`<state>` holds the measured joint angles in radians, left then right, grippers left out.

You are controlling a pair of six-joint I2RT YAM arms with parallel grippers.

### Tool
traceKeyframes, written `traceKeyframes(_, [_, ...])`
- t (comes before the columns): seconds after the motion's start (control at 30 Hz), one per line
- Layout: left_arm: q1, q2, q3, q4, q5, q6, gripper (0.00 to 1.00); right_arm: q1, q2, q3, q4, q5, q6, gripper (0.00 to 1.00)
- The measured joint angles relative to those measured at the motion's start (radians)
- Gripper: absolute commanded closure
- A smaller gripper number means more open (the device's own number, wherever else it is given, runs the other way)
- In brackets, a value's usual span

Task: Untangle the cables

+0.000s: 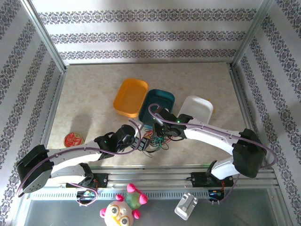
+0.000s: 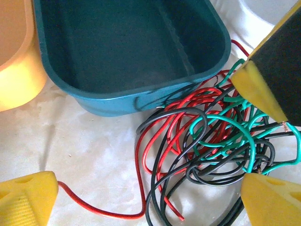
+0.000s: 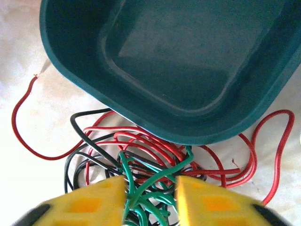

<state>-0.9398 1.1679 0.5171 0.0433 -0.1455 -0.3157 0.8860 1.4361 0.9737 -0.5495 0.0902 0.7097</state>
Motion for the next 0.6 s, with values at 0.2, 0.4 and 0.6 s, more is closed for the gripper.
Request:
traceKeyframes(0.2, [-0.038, 0.018, -0.007, 0.006, -0.020, 0.000, 0.01, -0.030, -0.018, -0.006, 0.002, -0.033, 0.006, 1.00])
traceKeyframes(0.4, [-0.055, 0.021, -0.010, 0.047, -0.012, 0.000, 0.01, -0.116, -0.203, -0.090, 0.010, -0.133, -0.018, 1.00])
traceKeyframes(0.6, [-0.055, 0.022, -0.006, 0.100, 0.041, 0.023, 0.00, -0.204, -0.416, -0.175, 0.024, -0.264, -0.036, 1.00])
